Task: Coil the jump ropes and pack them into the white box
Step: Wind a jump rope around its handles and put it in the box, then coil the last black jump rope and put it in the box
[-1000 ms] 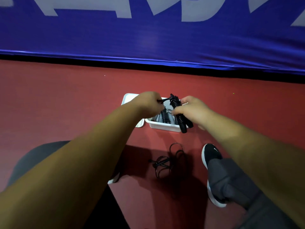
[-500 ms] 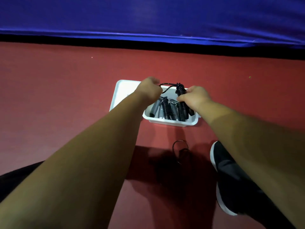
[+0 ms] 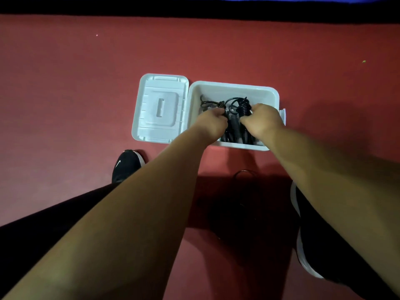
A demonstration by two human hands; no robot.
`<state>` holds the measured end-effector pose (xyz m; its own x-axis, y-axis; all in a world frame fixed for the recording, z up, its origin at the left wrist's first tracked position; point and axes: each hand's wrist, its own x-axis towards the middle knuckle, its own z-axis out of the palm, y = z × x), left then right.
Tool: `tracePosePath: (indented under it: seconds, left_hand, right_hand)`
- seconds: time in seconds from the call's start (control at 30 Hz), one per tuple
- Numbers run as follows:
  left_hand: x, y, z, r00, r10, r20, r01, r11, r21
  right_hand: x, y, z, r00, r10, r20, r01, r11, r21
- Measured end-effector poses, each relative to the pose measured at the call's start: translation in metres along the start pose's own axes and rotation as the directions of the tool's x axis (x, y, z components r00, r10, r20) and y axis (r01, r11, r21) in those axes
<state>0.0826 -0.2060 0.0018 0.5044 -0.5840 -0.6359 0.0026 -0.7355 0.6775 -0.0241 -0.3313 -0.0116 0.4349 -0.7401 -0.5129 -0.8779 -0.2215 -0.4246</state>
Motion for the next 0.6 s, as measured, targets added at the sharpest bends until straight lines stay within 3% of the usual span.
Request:
tracePosePath:
  seconds: [0.1, 0.27, 0.43, 0.6]
  left_hand:
    - [0.005, -0.005, 0.005, 0.996, 0.001, 0.089, -0.005, 0.999, 0.047]
    - [0.005, -0.013, 0.001, 0.998, -0.063, -0.028, 0.061, 0.996, -0.067]
    - [-0.021, -0.016, -0.003, 0.994, -0.012, -0.11, -0.014, 0.971, -0.238]
    - [-0.053, -0.04, 0.014, 0.995, 0.033, -0.089, -0.035, 0.999, -0.026]
  right_hand:
    - [0.0, 0.001, 0.001, 0.999, 0.051, -0.003, -0.051, 0.998, -0.036]
    - [-0.015, 0.006, -0.01, 1.0, 0.011, 0.02, -0.012, 0.999, 0.053]
    - [-0.046, 0.016, -0.007, 0.993, -0.096, -0.074, 0.104, 0.988, 0.114]
    - [-0.085, 0.045, 0.008, 0.975, -0.071, -0.209, 0.123, 0.961, 0.248]
